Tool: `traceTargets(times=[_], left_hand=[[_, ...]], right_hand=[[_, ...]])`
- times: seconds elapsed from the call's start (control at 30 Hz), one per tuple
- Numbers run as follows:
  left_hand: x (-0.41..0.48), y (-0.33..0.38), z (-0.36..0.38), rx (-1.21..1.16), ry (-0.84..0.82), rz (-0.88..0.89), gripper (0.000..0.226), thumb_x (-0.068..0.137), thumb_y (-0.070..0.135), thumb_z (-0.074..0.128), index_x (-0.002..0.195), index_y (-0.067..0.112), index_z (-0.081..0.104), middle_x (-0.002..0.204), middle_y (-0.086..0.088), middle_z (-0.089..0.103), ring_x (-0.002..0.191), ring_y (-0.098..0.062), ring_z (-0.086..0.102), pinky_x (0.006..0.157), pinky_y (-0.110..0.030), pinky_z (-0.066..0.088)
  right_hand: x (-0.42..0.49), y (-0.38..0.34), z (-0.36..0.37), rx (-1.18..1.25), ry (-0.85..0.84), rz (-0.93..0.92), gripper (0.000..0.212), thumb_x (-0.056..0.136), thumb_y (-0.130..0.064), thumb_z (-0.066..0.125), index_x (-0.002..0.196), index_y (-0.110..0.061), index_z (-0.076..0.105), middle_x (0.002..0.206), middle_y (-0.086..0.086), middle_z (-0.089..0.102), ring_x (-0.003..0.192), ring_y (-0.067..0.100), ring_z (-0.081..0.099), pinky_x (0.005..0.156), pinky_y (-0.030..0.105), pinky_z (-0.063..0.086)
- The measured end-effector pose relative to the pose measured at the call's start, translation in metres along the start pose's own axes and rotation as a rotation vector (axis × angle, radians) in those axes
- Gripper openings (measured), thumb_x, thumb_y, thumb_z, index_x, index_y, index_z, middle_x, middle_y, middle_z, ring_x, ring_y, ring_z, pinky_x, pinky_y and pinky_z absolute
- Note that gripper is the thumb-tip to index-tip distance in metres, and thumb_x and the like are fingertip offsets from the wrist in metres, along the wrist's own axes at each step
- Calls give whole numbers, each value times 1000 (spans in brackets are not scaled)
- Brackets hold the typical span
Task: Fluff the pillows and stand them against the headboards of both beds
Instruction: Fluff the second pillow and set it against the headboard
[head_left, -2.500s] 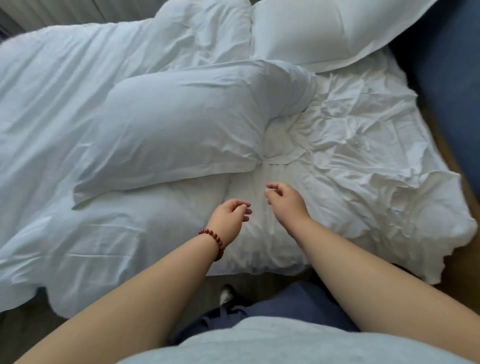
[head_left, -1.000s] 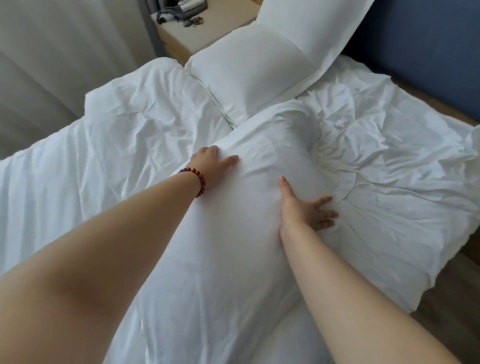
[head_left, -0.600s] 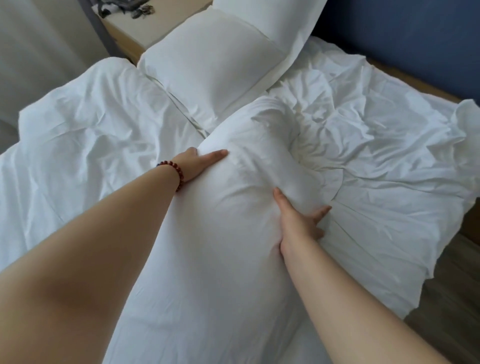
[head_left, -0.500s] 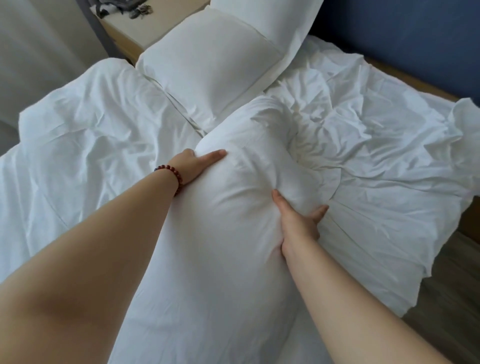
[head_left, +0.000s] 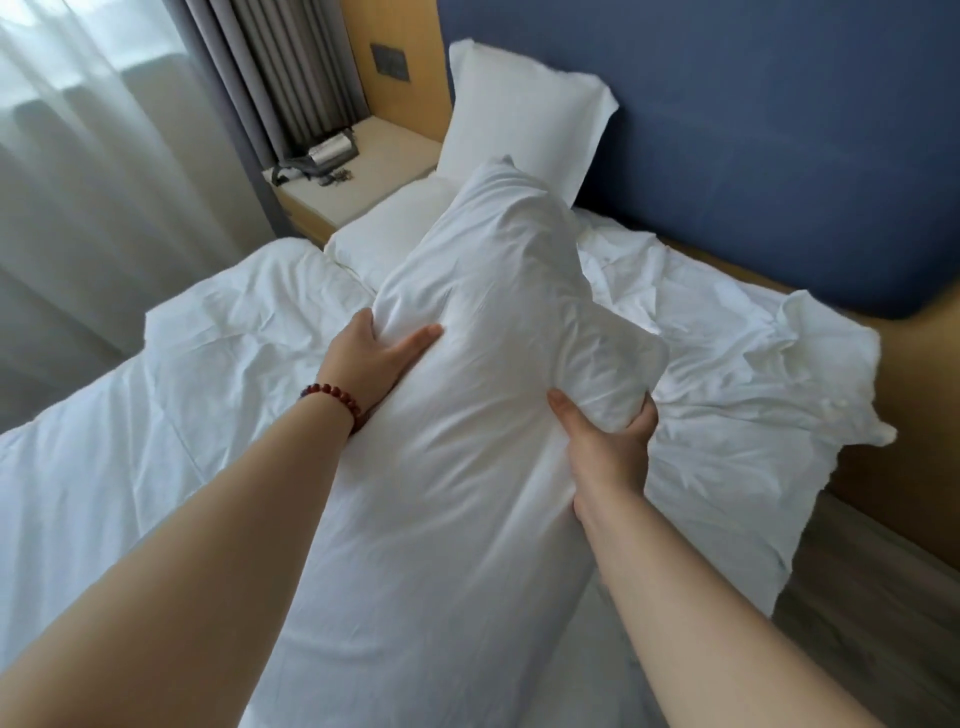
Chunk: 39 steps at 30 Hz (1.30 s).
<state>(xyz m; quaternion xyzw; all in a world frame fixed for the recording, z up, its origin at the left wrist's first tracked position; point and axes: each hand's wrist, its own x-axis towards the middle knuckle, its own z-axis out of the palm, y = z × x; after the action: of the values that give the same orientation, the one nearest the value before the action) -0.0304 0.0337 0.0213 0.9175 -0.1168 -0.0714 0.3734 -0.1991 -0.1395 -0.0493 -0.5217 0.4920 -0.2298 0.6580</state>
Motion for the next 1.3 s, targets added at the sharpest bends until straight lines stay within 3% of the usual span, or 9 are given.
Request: traceTargets(times=[0.27,0.37,0.6,0.8,0.93,1.07,1.17,1.3], left_hand=[[-51,112,-19,-91,110,242,79,55,89,57,101,26,51,101,10,60,94,-16,58,83,-38,47],[-63,160,-8,-129,145,304,77,55,89,56,104,32,47,100,13,58,95,-15,56,82,-33,43],[-62,252,68,-234,137,293,80,56,88,58,110,31,45,114,7,60,101,-18,58,83,-34,45],[-41,315,145,-382,180,269,71,61,80,62,111,32,45,109,9,59,98,-16,58,79,-29,42],[-12,347,169,-377,207,299,63,67,73,63,112,32,45,108,10,60,96,-15,58,69,-21,41],[30,372,181,-332,200,311,74,68,74,63,123,28,44,120,4,58,104,-17,56,84,-31,43],[68,380,191,-327,175,308,79,62,78,61,121,28,43,120,3,59,103,-18,57,86,-34,45],[128,373,213,-288,175,289,75,72,70,63,126,20,45,122,-3,59,109,-24,56,87,-36,45]], right_hand=[[-20,-87,-84,118,18,-229,120,38,-69,84,140,-47,25,128,-17,51,100,13,54,88,31,43],[-6,-124,-117,176,41,-295,118,40,-67,84,141,-46,27,136,-15,50,106,14,54,92,32,44],[71,-198,-200,172,67,-424,107,46,-65,84,137,-46,31,130,-19,51,110,15,55,100,46,47],[146,-238,-250,173,83,-534,106,50,-63,84,138,-49,27,135,-15,50,115,17,55,97,42,48],[186,-257,-260,206,85,-609,106,53,-63,84,140,-51,24,140,-16,46,117,11,52,90,29,45],[221,-271,-249,235,115,-619,107,55,-62,84,141,-51,22,140,-14,45,119,11,52,96,32,47],[252,-275,-232,209,142,-625,107,58,-61,83,143,-47,21,141,-15,43,124,13,49,100,34,45],[297,-272,-201,131,201,-656,96,70,-56,78,146,-42,21,144,-12,38,129,11,40,100,28,36]])
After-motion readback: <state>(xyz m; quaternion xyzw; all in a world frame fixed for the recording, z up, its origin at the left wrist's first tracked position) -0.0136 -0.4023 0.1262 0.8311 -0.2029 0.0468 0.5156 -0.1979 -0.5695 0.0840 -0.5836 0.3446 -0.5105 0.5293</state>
